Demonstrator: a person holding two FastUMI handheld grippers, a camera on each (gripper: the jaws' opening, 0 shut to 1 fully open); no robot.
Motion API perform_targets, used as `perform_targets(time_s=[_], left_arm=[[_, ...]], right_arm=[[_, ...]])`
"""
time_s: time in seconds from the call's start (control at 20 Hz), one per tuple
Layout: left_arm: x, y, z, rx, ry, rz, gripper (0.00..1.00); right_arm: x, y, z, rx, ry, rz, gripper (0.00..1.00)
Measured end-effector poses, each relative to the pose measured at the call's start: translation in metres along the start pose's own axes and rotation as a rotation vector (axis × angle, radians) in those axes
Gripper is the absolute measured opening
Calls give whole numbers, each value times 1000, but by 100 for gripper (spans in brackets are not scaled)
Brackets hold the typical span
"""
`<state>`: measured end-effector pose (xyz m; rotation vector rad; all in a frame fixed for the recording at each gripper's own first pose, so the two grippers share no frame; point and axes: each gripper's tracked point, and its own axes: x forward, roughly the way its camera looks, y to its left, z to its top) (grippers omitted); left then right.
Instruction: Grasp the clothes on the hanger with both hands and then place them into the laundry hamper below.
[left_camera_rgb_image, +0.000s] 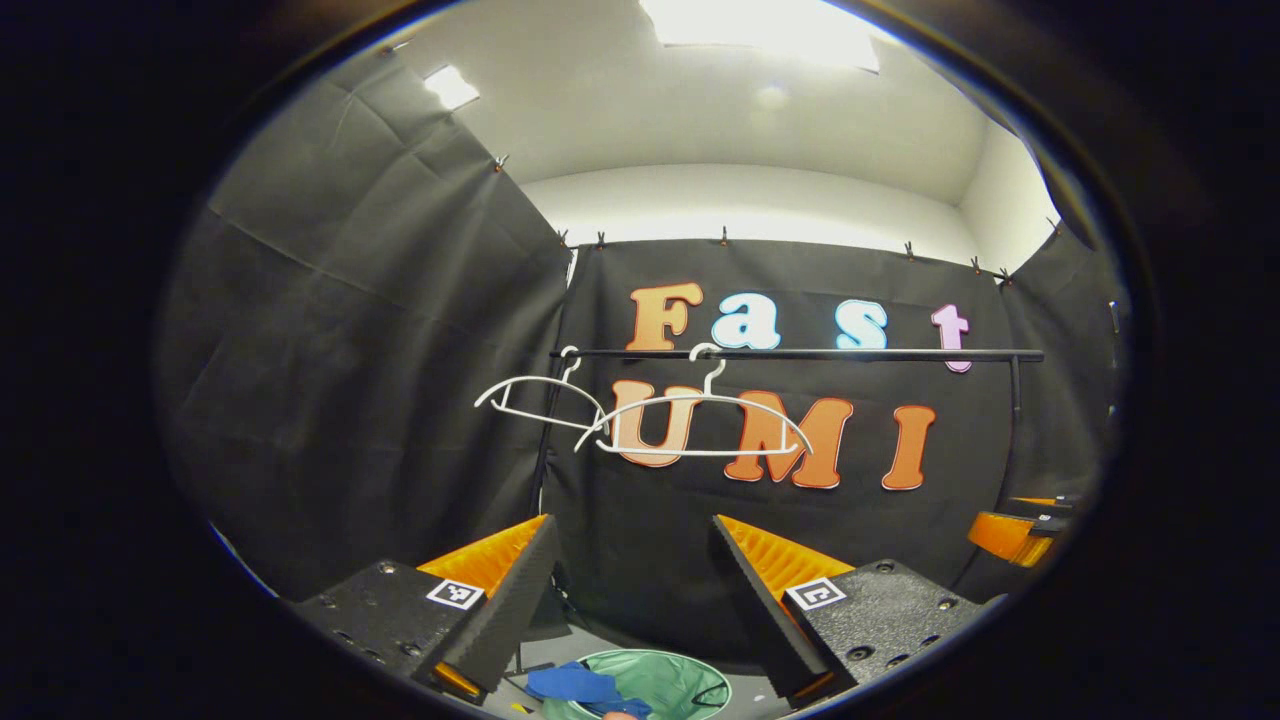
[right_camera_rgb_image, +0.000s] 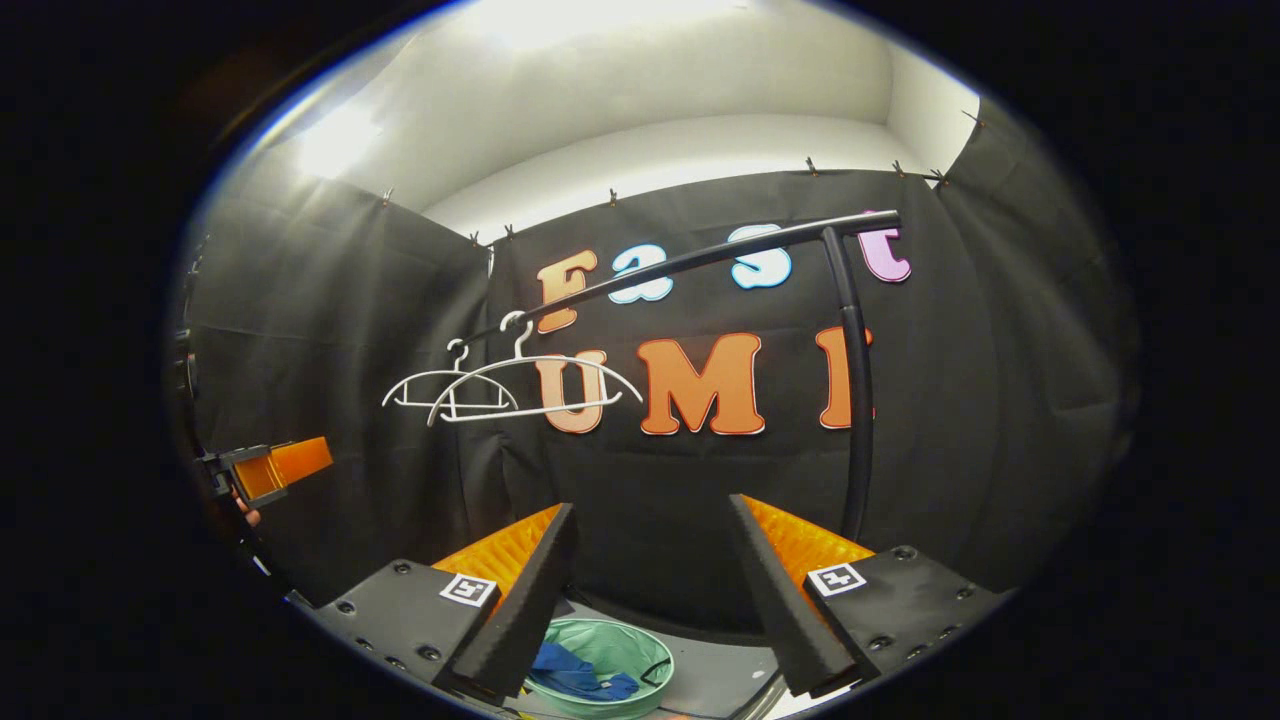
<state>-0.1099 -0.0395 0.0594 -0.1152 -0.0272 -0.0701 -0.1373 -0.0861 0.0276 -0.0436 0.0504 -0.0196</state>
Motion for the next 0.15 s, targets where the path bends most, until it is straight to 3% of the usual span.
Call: perform_targets(time_s=[0.15], left_arm=[[-3, -2, 2, -5, -6, -17, 92]], right_arm=[[-3, 0, 1, 11, -4, -5, 98]])
